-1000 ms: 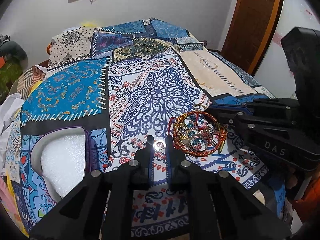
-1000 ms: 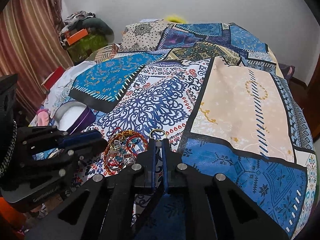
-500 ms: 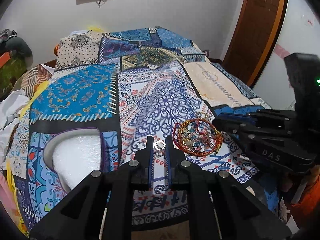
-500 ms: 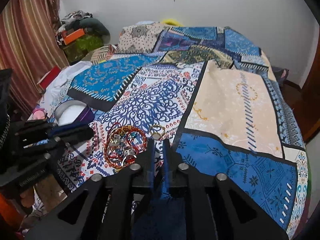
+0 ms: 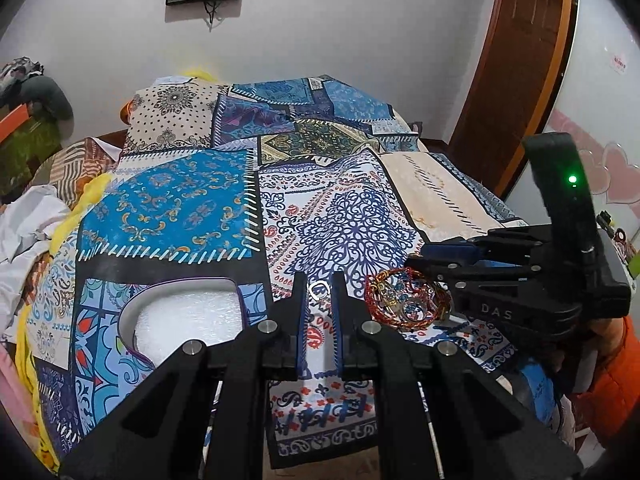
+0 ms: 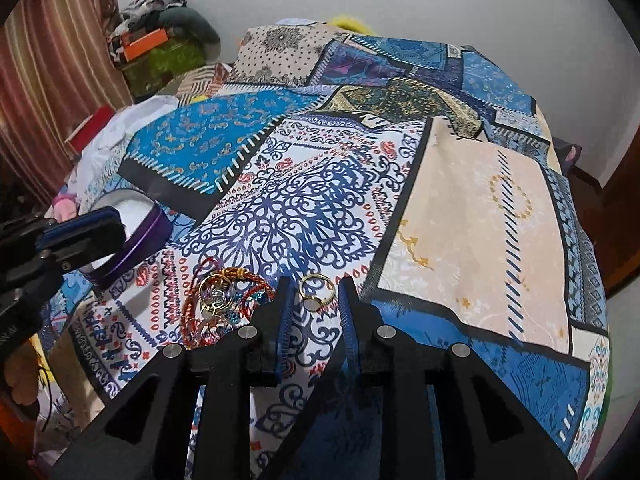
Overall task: Organize jewelry
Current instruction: 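Grasp a gold ring from the jewelry pile with the right tool, then carry the gold ring into the heart box and open the right tool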
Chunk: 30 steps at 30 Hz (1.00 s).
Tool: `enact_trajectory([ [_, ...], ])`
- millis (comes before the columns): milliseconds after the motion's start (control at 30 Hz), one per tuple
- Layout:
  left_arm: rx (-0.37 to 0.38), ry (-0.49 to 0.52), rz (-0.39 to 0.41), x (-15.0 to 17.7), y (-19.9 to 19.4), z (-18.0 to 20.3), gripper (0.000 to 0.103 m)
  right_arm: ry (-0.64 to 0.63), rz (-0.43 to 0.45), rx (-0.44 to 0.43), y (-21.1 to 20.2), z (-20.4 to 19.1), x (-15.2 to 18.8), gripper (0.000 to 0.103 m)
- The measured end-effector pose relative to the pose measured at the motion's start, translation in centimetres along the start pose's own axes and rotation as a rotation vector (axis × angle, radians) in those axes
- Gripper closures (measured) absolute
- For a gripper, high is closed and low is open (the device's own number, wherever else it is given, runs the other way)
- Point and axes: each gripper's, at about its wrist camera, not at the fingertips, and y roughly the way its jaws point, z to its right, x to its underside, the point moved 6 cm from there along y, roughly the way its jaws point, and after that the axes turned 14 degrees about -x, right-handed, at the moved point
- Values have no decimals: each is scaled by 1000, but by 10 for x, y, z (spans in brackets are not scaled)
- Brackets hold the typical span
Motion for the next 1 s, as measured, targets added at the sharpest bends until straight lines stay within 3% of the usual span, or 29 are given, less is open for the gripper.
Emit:
enact_trajectory([
  [167, 2, -20, -7, 5, 1, -7, 94, 23, 1, -28, 3, 4, 1, 84],
  [333, -10, -37, -1, 8, -8, -16, 94, 41, 21, 15, -5, 4, 1, 94],
  [500, -25, -61, 23, 7, -27, -29, 94, 63, 66, 45, -22, -1, -1, 94],
  [1000, -55, -131, 116, 7, -81, -80, 94, -37, 226, -10, -73, -94, -33, 94],
])
